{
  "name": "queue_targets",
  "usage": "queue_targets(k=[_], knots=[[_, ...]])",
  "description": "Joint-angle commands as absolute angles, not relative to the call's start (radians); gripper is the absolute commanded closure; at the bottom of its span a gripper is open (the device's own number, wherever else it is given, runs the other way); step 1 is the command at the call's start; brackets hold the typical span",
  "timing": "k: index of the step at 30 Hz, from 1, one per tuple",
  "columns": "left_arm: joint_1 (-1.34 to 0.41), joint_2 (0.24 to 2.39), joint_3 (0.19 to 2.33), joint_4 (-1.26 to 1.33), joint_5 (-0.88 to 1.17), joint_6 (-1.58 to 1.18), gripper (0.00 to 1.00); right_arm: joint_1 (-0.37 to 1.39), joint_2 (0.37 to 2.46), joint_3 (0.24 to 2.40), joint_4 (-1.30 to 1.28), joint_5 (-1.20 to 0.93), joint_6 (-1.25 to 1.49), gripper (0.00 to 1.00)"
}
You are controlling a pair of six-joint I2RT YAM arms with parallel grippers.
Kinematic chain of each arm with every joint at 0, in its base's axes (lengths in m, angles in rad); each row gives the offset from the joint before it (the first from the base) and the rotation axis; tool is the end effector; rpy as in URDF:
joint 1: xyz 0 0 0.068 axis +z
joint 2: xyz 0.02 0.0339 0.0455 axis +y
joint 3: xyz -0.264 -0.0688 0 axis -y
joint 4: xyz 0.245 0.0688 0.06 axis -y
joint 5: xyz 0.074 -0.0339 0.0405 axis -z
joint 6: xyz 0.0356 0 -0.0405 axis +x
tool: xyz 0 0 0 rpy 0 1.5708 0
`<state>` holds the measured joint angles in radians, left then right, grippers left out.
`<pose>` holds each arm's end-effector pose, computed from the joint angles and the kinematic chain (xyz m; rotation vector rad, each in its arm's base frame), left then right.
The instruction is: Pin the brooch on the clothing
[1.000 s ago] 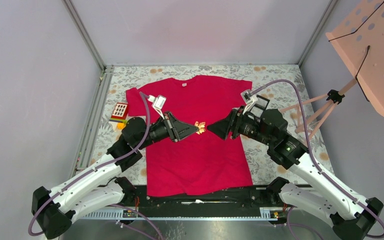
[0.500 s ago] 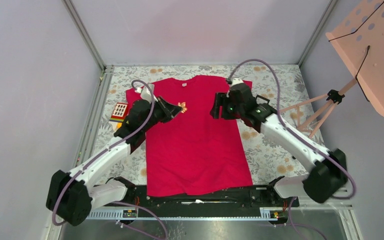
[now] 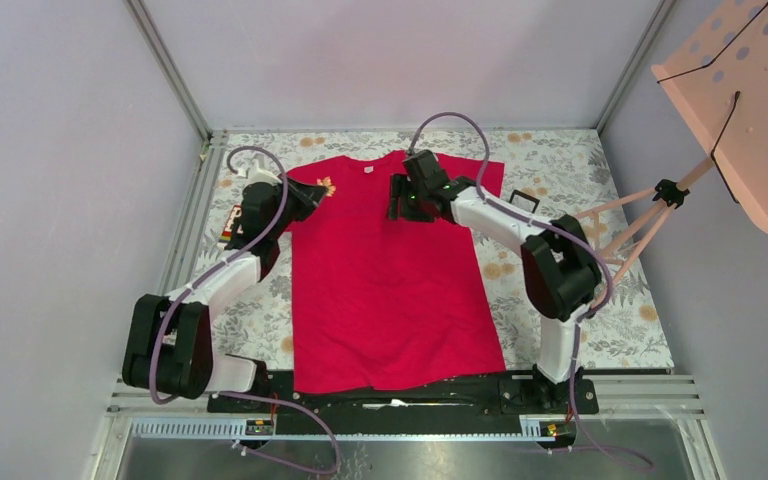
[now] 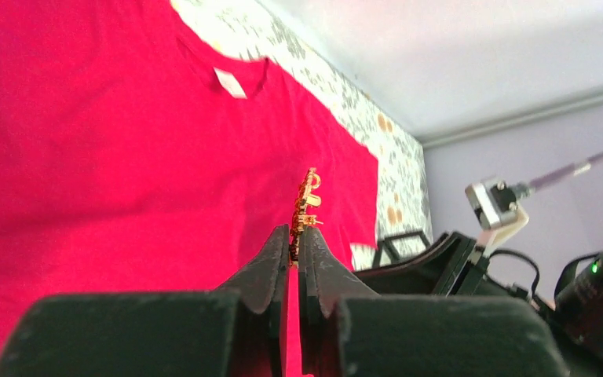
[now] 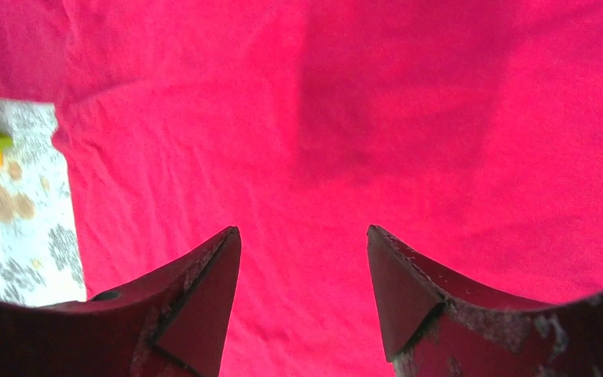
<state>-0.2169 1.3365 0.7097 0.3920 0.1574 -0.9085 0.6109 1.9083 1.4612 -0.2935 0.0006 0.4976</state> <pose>0.2903 -0.0697 0.2498 -0.5332 1.8291 -0.9272 0.3565 0.2496 0.2368 -0.1343 2.3745 0.5510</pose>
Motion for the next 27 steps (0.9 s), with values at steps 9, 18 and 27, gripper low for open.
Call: queue_targets(k=[9,18,27], knots=[[-0.068,1.493,0.706,0.659,0.256,-0.947,1.0,0.779,2.162,1.743,-0.258,0.199,0.652,0.34],[-0.045,1.503,0.689,0.678,0.279,-0.945,1.0,0.859,2.191,1.671,-0.241,0.22,0.575,0.34],[-0.04,1.515,0.659,0.717,0.301,-0.969,1.0,0.902,2.174,1.575,-0.245,0.256,0.55,0.36]])
